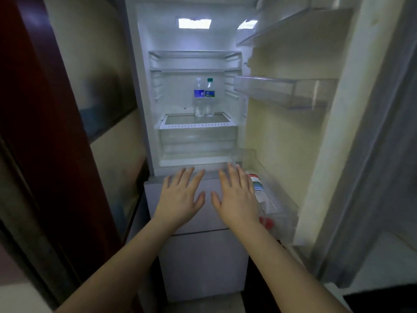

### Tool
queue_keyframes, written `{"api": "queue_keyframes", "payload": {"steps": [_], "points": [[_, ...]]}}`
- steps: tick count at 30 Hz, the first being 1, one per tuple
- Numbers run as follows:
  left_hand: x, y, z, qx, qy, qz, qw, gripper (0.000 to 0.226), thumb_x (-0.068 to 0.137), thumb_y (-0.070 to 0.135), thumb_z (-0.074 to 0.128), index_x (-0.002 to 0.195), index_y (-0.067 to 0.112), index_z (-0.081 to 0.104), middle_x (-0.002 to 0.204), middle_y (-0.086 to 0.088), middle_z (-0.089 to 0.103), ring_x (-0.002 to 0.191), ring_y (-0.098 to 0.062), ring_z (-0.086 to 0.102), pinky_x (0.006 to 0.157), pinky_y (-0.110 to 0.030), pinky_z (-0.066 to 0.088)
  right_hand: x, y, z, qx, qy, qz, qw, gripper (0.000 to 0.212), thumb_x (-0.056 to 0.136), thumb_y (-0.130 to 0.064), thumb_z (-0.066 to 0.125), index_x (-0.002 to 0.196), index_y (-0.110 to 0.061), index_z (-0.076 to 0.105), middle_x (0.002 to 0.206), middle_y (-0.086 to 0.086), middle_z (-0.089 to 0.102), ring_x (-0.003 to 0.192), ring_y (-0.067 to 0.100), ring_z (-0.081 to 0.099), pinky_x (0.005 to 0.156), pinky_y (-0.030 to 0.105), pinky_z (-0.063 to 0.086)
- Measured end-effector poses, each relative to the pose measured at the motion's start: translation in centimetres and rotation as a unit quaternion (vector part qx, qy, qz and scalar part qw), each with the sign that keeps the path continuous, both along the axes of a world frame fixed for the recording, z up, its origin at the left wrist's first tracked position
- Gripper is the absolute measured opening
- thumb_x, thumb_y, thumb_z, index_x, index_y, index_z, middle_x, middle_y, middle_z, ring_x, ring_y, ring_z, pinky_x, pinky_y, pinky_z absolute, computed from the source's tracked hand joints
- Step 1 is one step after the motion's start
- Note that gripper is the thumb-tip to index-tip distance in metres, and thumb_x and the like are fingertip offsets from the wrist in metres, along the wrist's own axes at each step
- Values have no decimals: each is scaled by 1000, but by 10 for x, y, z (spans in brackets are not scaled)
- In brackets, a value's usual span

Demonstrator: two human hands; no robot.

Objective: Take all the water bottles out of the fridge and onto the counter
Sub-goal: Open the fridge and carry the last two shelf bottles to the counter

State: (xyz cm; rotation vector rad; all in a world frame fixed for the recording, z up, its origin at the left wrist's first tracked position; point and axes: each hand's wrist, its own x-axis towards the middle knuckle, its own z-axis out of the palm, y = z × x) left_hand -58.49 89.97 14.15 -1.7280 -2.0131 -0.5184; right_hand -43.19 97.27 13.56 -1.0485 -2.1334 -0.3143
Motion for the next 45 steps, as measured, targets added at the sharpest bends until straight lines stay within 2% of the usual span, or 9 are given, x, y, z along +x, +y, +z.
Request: {"api": "queue_keyframes", "payload": {"steps": [4, 13, 20, 25, 28, 31, 38, 42, 45], "points": [[-8, 19, 6, 3, 22, 32, 999, 61, 89, 50, 39, 140, 18, 52, 139, -13, 57, 128, -35, 53, 97, -57, 46, -10, 24, -1, -11, -6, 21, 1000, 67, 81, -45, 69, 139, -15, 51, 147, 14, 45, 133, 35, 45, 107, 51, 37], [-20, 54, 14, -38, 31, 85, 995, 63, 94, 55, 31, 150, 25, 35, 154, -10, 38, 144, -31, 31, 112, -57, 31, -33, 64, 3, -79, -25, 76, 994, 67, 93, -46, 53, 150, -18, 32, 158, 12, 26, 146, 33, 21, 116, 48, 21], [-44, 82, 9, -49, 9, 79, 996, 66, 97, 52, 40, 153, 21, 27, 159, -5, 31, 146, -27, 27, 116, -52, 26, -58, 98, 4, -85, 8, 63, 994, 65, 90, -45, 57, 146, -17, 40, 154, 11, 35, 143, 33, 28, 114, 50, 24], [-70, 115, 6, -53, -3, 67, 996, 72, 91, 57, 19, 154, 22, 25, 159, -3, 30, 146, -25, 28, 115, -48, 25, -86, 120, 6, -81, -12, 59, 995, 72, 91, -46, 55, 151, -16, 30, 155, 10, 34, 144, 31, 27, 116, 48, 20], [-91, 139, 8, -52, 2, 66, 997, 72, 91, 58, 17, 155, 25, 21, 162, -1, 25, 149, -24, 22, 117, -47, 21, -106, 141, 8, -62, -12, 45, 997, 73, 88, -45, 61, 149, -15, 34, 152, 11, 39, 140, 32, 34, 114, 49, 26], [-118, 160, 14, -39, 2, 68, 997, 65, 95, 53, 27, 153, 25, 27, 160, -3, 29, 146, -26, 27, 114, -48, 24, -130, 161, 9, -50, -9, 27, 998, 70, 84, -41, 67, 143, -12, 44, 145, 14, 48, 133, 34, 44, 107, 50, 35], [-160, 205, 20, -28, -3, 50, 998, 66, 88, 53, 26, 144, 22, 45, 150, -7, 46, 137, -30, 43, 104, -53, 37, -176, 202, 15, -64, -19, 8, 998, 67, 79, -40, 70, 137, -13, 51, 142, 14, 50, 131, 36, 47, 105, 51, 40], [-180, 232, 25, -47, 10, 44, 998, 68, 92, 56, 19, 152, 27, 27, 160, -3, 29, 146, -26, 27, 113, -51, 24, -193, 230, 20, -75, -46, -7, 996, 68, 88, -43, 58, 147, -16, 38, 152, 13, 37, 140, 33, 33, 114, 49, 26], [-191, 255, 32, -35, 9, 30, 999, 61, 97, 51, 28, 153, 27, 24, 162, -3, 23, 148, -25, 20, 116, -48, 20, -205, 252, 25, -84, -59, -3, 995, 67, 95, -46, 46, 152, -17, 24, 158, 11, 24, 146, 31, 19, 118, 46, 16]]}}
